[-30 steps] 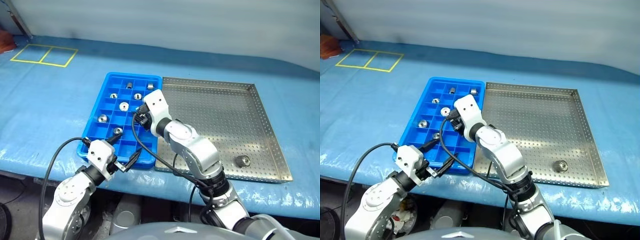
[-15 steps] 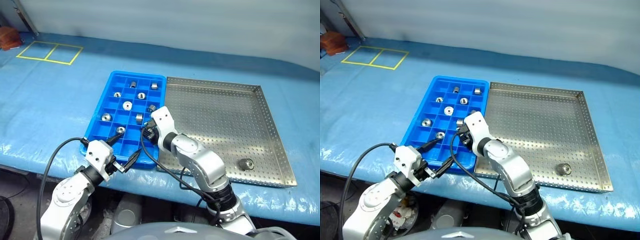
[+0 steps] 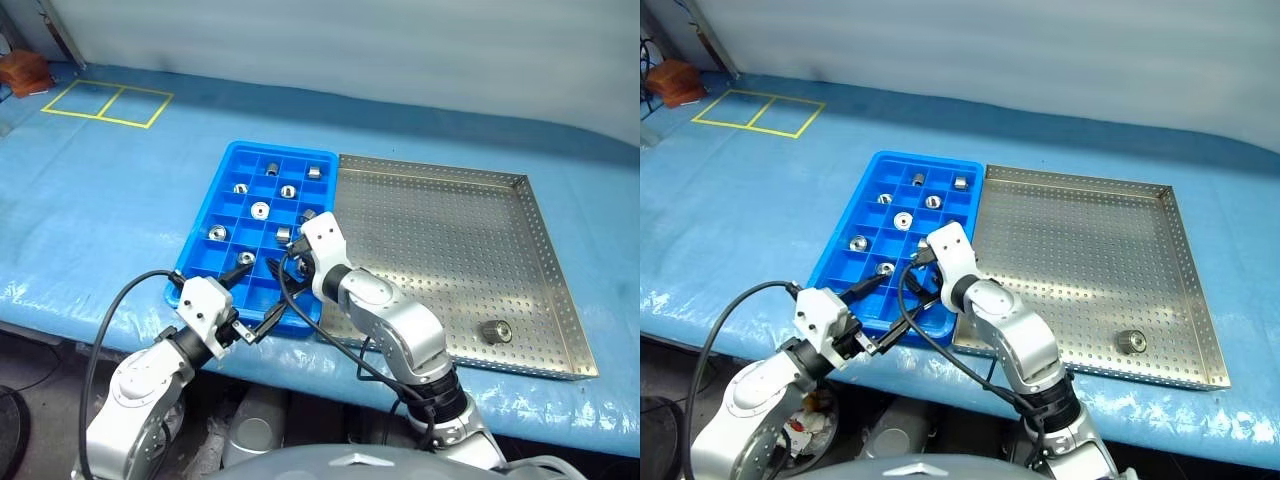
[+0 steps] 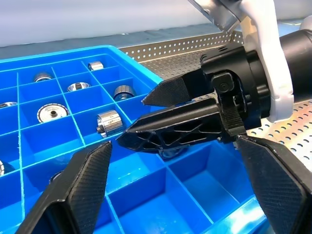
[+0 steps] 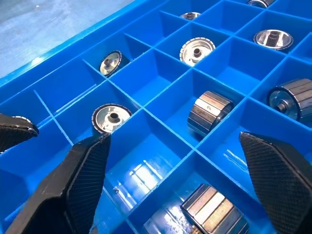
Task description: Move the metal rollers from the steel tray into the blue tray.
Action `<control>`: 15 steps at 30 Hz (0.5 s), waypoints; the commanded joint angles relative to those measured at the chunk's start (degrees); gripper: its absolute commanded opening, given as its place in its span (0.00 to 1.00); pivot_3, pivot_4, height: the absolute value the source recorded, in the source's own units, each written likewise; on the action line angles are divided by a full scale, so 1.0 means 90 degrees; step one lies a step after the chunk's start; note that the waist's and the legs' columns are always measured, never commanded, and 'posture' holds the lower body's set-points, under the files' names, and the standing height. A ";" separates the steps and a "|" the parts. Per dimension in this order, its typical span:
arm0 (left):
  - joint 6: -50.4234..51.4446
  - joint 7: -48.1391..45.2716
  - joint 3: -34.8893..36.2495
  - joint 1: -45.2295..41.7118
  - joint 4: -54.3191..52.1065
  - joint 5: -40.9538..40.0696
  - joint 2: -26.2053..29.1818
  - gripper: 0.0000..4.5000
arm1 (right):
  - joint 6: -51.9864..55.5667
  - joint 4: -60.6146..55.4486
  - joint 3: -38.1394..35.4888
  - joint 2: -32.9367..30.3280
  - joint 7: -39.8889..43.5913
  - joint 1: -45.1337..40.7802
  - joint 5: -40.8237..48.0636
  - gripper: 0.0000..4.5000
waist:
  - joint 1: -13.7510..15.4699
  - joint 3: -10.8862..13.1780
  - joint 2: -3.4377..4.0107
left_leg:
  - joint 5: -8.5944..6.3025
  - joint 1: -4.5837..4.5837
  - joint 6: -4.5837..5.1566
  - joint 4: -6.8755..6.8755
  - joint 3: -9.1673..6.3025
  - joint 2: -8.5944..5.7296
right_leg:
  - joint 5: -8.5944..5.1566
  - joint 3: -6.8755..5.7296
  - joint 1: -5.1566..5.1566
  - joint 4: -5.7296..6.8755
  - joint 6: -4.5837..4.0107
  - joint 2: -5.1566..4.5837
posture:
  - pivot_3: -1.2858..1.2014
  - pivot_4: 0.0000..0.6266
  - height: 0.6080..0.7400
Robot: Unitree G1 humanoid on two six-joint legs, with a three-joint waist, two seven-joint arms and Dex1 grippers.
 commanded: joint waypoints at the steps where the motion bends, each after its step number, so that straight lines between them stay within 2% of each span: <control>1: -0.0007 -0.0124 -0.0120 -0.0140 -0.0049 -0.0117 0.0035 1.00 | 0.0056 -0.0605 -0.0370 -0.0101 -0.0083 0.0013 0.0056 0.99 | -0.0015 0.0000 0.0000 | 0.0000 -0.0001 0.0000 0.0000 -0.0001 0.0000 | 0.0000 0.0000 0.0000 0.0000 0.0000 0.0000 | 0.66 0.24 1.00; 9: 0.0117 -0.0439 -0.0440 -0.0731 0.0245 -0.0225 0.0055 1.00 | 0.0537 -0.1738 -0.1057 -0.0344 -0.0458 0.0551 0.0024 0.99 | -0.0231 -0.0001 0.0000 | 0.0003 -0.0023 -0.0003 -0.0001 -0.0002 -0.0031 | 0.0000 0.0002 0.0007 0.0010 -0.0001 0.0011 | 0.62 0.24 1.00; 15: 0.0136 -0.0734 -0.0764 -0.1261 0.0570 -0.0225 0.0067 1.00 | 0.0857 -0.2402 -0.1581 -0.0525 -0.0812 0.1117 -0.0099 0.99 | -0.0643 -0.0001 -0.0001 | 0.0004 -0.0009 -0.0005 0.0007 -0.0005 -0.0035 | 0.0001 0.0009 0.0024 0.0012 0.0001 0.0007 | 0.59 0.24 1.00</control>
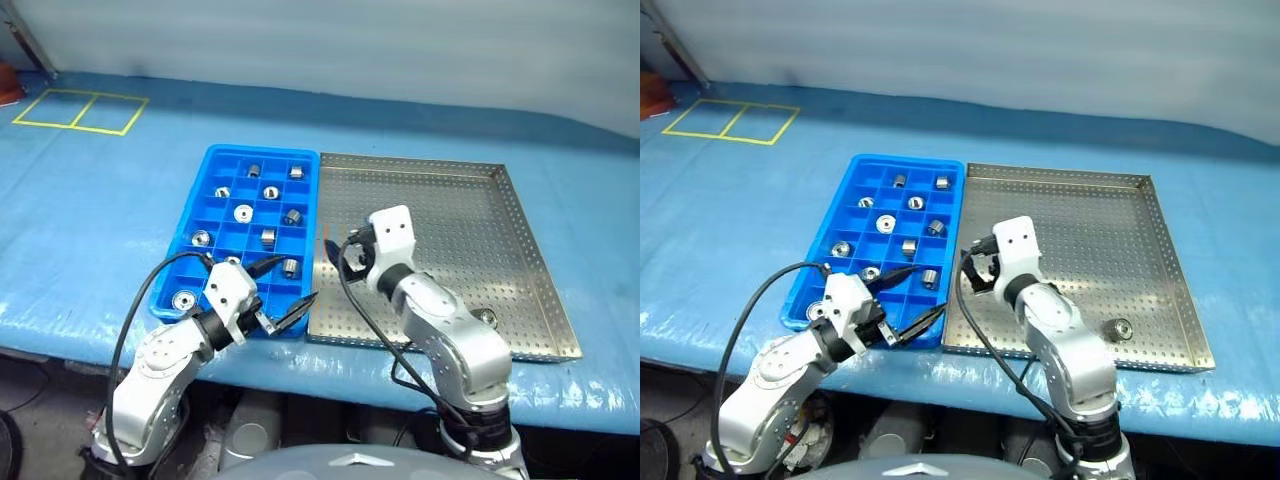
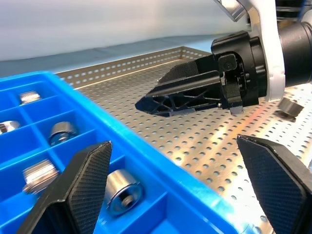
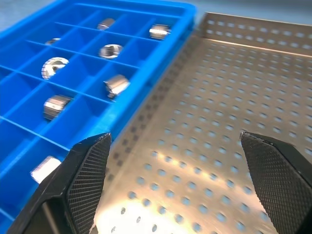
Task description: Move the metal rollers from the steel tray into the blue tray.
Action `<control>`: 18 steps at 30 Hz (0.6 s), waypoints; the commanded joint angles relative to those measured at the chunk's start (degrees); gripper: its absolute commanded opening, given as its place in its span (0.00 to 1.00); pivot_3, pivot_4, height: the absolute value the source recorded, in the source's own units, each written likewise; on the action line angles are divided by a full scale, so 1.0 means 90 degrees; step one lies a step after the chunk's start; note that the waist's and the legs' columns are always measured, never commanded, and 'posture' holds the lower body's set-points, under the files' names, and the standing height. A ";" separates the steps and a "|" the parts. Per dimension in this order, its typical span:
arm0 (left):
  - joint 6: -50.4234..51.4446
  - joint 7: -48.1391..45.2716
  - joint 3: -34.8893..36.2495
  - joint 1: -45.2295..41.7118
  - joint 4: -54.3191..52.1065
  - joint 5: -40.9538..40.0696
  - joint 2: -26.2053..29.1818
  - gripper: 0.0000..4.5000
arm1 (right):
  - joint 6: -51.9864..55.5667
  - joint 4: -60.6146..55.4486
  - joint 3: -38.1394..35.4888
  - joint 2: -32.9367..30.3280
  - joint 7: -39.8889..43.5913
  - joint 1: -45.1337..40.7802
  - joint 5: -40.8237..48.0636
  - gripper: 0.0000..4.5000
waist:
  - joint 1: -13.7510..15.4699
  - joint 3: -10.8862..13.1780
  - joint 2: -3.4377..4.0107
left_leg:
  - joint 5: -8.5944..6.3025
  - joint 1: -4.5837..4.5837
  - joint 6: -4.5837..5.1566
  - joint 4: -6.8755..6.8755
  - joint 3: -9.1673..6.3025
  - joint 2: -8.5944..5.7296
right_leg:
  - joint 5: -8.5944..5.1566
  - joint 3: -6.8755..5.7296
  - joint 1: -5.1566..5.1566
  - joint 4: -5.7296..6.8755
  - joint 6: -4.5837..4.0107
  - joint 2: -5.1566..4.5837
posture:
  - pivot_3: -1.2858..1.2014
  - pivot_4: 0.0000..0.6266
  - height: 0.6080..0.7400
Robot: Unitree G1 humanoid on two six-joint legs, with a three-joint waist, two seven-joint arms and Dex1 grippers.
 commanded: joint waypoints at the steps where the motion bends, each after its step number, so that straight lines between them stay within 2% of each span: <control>1: -0.0008 -0.0196 -0.0236 -0.0290 0.0055 -0.0037 -0.0003 1.00 | 0.0154 -0.0573 -0.0308 -0.0041 -0.0222 0.0228 -0.0077 0.99 | -0.0122 0.0000 0.0000 | 0.0000 0.0003 0.0000 0.0000 -0.0002 0.0000 | 0.0000 0.0000 0.0004 0.0000 0.0000 0.0000 | 0.57 0.24 1.00; 10: -0.0005 -0.0513 -0.0715 -0.0871 0.0445 -0.0051 -0.0112 1.00 | 0.0362 -0.1053 -0.0992 0.0125 -0.0763 0.1011 -0.0280 0.99 | -0.0542 0.0000 0.0000 | 0.0000 0.0049 0.0001 0.0002 -0.0017 0.0001 | 0.0000 0.0008 0.0043 0.0003 0.0000 0.0004 | 0.54 0.24 1.00; 18: -0.0029 -0.0546 -0.0887 -0.0991 0.0565 -0.0038 -0.0204 1.00 | 0.0386 -0.1094 -0.1585 0.0249 -0.1029 0.1558 -0.0431 0.99 | -0.0626 -0.0001 -0.0001 | 0.0000 0.0053 0.0002 0.0009 -0.0018 0.0004 | 0.0003 0.0016 0.0048 0.0005 0.0005 0.0003 | 0.54 0.24 1.00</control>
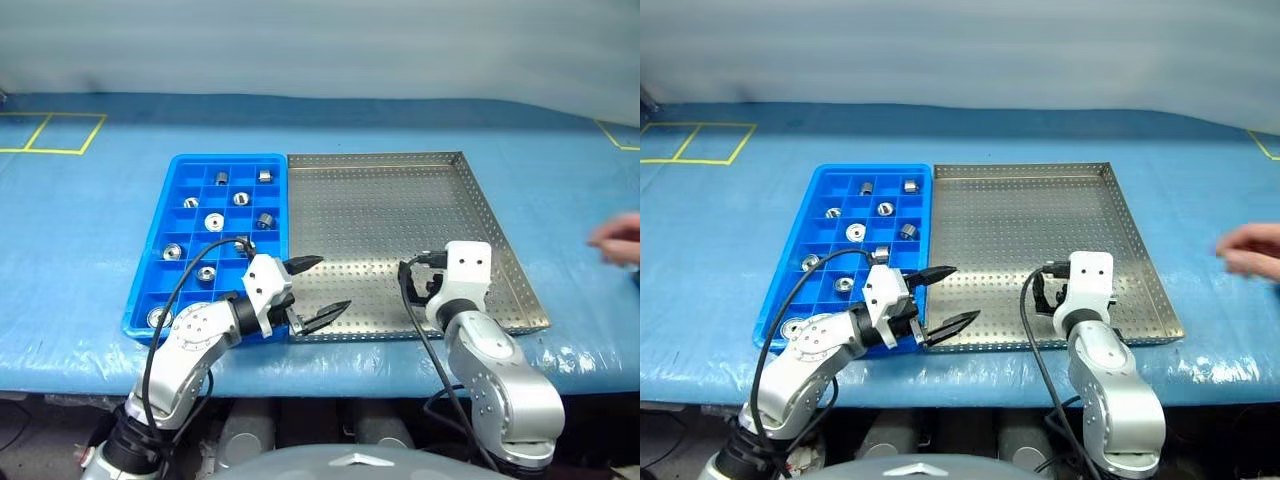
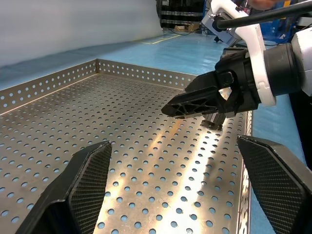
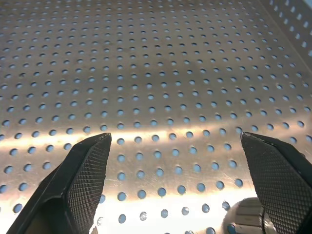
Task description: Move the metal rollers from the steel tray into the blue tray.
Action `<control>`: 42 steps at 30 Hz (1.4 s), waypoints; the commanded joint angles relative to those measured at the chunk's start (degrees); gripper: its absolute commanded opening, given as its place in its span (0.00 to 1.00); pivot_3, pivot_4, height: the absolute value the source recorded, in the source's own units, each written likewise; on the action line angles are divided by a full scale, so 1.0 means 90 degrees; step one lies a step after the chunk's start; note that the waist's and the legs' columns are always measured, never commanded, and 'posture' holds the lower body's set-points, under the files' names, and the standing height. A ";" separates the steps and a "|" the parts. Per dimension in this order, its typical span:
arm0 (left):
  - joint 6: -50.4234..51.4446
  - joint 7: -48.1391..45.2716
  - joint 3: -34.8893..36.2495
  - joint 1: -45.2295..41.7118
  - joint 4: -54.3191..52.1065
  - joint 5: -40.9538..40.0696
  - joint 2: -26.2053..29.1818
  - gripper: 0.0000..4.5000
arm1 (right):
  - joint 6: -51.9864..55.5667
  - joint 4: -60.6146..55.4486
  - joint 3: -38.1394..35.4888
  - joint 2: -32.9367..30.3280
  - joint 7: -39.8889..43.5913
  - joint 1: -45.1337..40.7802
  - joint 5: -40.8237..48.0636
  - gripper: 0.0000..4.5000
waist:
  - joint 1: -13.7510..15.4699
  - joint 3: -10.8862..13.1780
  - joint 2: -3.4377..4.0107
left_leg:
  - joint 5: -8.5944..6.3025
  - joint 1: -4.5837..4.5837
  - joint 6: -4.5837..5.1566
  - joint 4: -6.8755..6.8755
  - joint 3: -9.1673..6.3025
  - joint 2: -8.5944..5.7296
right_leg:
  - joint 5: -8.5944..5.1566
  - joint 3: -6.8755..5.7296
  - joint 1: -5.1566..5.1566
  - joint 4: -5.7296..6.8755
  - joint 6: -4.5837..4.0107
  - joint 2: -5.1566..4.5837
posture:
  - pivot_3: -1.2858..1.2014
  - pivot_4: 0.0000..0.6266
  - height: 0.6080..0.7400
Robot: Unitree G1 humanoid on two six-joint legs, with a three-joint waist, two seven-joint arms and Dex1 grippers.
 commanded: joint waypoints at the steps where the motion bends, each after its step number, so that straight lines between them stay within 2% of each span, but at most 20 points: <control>1: -0.0050 -0.0042 -0.0030 -0.0050 -0.0083 -0.0042 -0.0044 1.00 | -0.0013 -0.0211 -0.0353 0.0109 -0.0131 0.0177 -0.0062 0.99 | 0.0000 0.0000 0.0000 | 0.0000 0.0000 0.0000 0.0000 0.0000 0.0001 | 0.0000 0.0000 0.0000 0.0000 0.0000 0.0000 | 0.54 0.24 1.00; 15: -0.0007 0.0034 -0.0102 0.0011 -0.0203 0.0058 0.0028 1.00 | -0.0056 0.0059 -0.0836 0.0414 -0.0129 0.0601 0.0013 0.99 | 0.0010 -0.0001 0.0001 | 0.0000 0.0001 0.0001 0.0008 0.0001 0.0032 | 0.0002 0.0002 0.0002 0.0002 0.0002 0.0001 | 0.55 0.24 1.00; 27: -0.0020 0.0105 -0.0145 0.0048 -0.0229 0.0040 -0.0001 1.00 | -0.0019 0.0072 -0.0813 0.0453 -0.0140 0.0612 0.0039 0.99 | 0.0027 -0.0002 -0.0001 | 0.0000 0.0000 0.0001 0.0007 -0.0001 0.0032 | 0.0001 0.0001 0.0003 0.0000 0.0002 0.0001 | 0.55 0.24 1.00; 36: -0.0028 0.0128 -0.0148 0.0067 -0.0249 0.0007 0.0010 1.00 | 0.0074 0.0028 -0.0574 0.0376 -0.0103 0.0524 0.0049 0.99 | 0.0021 -0.0002 0.0000 | -0.0001 0.0000 0.0001 0.0007 0.0000 0.0033 | 0.0001 0.0001 0.0003 0.0000 0.0002 0.0001 | 0.55 0.24 1.00; 42: -0.0058 0.0153 -0.0124 0.0074 -0.0244 0.0011 -0.0006 1.00 | 0.0177 -0.0084 -0.0103 0.0264 0.0132 0.0012 0.0203 0.99 | 0.0018 -0.0002 0.0000 | 0.0000 0.0002 0.0001 0.0008 0.0001 0.0033 | 0.0002 0.0002 0.0002 0.0003 0.0002 0.0001 | 0.56 0.24 1.00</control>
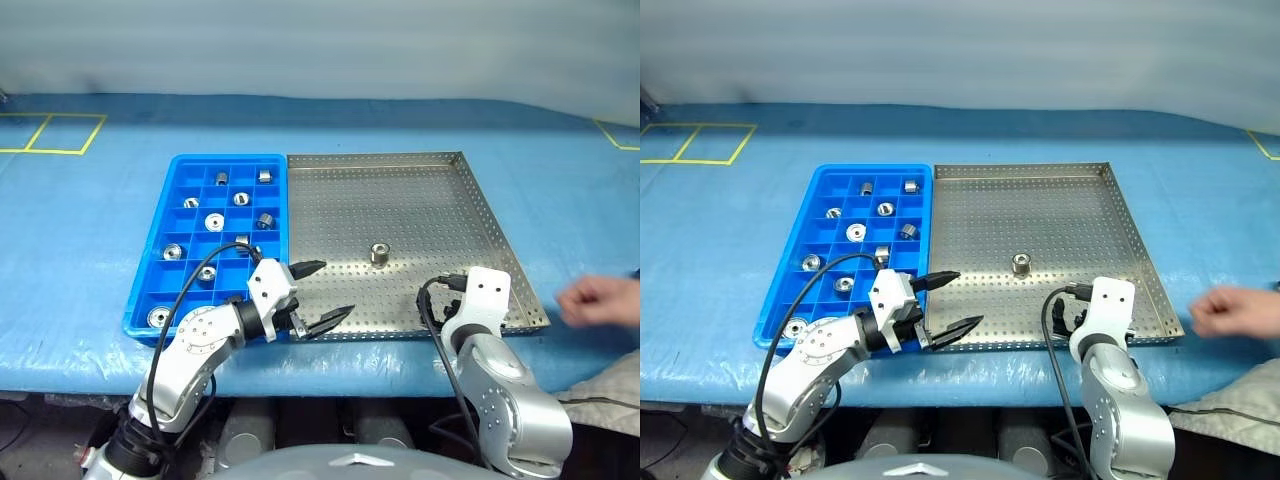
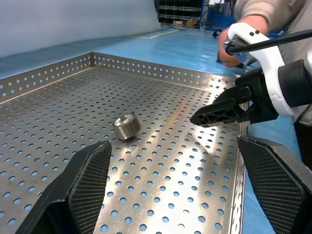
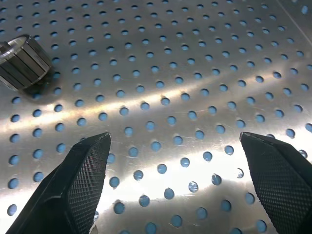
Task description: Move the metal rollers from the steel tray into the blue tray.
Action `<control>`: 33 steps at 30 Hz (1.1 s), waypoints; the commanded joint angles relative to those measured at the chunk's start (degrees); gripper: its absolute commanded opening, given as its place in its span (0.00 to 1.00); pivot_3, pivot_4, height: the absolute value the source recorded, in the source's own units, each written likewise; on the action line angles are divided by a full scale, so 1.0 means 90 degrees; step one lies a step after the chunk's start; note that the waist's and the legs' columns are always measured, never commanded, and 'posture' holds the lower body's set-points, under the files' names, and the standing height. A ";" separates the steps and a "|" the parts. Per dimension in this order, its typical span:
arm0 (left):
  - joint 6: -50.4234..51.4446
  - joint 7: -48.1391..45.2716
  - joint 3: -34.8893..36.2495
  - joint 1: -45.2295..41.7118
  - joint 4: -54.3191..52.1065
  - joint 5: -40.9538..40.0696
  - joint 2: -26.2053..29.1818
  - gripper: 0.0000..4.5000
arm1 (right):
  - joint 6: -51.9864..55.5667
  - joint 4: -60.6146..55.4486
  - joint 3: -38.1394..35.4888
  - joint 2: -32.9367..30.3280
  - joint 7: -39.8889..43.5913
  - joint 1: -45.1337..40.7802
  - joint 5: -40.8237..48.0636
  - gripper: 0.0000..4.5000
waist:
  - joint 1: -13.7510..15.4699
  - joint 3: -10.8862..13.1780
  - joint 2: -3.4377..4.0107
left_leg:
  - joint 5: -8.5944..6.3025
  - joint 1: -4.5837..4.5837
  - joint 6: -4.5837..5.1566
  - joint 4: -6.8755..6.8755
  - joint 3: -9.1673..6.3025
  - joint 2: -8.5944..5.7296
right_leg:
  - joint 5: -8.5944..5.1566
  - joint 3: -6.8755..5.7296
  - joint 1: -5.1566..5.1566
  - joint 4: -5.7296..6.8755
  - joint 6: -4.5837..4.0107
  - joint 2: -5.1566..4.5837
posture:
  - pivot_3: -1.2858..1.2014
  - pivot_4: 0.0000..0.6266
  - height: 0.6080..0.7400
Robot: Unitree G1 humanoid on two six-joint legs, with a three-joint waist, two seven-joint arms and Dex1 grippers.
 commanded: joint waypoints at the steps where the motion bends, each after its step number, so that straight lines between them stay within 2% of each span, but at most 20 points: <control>1: -0.0064 0.0008 0.0015 0.0020 -0.0260 -0.0038 -0.0041 1.00 | -0.0015 -0.0170 0.0274 -0.0033 0.0087 -0.0413 0.0110 0.99 | 0.0002 0.0000 0.0001 | 0.0000 0.0000 0.0000 0.0000 -0.0001 0.0000 | 0.0000 -0.0001 0.0000 0.0000 0.0000 0.0001 | 0.56 0.24 1.00; 5: -0.0099 -0.0010 0.0021 -0.0017 -0.0219 -0.0029 -0.0050 1.00 | -0.0141 0.0272 0.0679 -0.0134 -0.0069 -0.1080 -0.0139 0.99 | 0.0006 0.0000 0.0000 | 0.0000 0.0000 0.0000 0.0000 0.0000 -0.0001 | 0.0000 0.0000 0.0000 0.0000 0.0000 0.0001 | 0.56 0.24 1.00; 9: -0.0131 0.0006 0.0045 -0.0031 -0.0213 -0.0008 -0.0053 1.00 | -0.0398 0.0803 0.0835 0.0048 -0.0184 -0.1515 -0.0191 0.99 | 0.0030 0.0000 0.0000 | 0.0000 -0.0003 0.0000 0.0000 -0.0001 -0.0003 | 0.0001 -0.0001 0.0001 -0.0001 0.0001 0.0004 | 0.57 0.24 1.00; 27: -0.0142 0.0112 0.0050 0.0085 -0.0293 -0.0006 -0.0040 1.00 | -0.2285 0.3536 0.1096 0.0097 0.0012 -0.2119 -0.0371 0.99 | 0.0083 0.0000 0.0000 | 0.0001 -0.0002 0.0002 0.0002 0.0001 -0.0004 | 0.0004 0.0003 0.0004 0.0000 0.0006 0.0008 | 0.58 0.24 1.00; 30: -0.0152 0.0089 0.0051 0.0099 -0.0274 -0.0019 -0.0028 1.00 | -0.2496 0.3936 0.1124 0.0106 -0.0015 -0.2230 -0.0423 0.86 | 0.0079 0.0000 0.0000 | 0.0001 -0.0002 0.0002 0.0002 0.0002 -0.0004 | 0.0006 0.0005 0.0005 -0.0001 0.0008 0.0008 | 0.57 0.24 1.00; 33: -0.0145 0.0086 0.0037 0.0129 -0.0294 -0.0023 -0.0022 1.00 | -0.2625 0.4091 0.1123 0.0137 -0.0002 -0.2259 -0.0422 0.64 | 0.0080 0.0000 0.0000 | 0.0001 -0.0001 0.0002 0.0004 0.0002 -0.0005 | 0.0007 0.0005 0.0006 -0.0001 0.0009 0.0008 | 0.57 0.24 1.00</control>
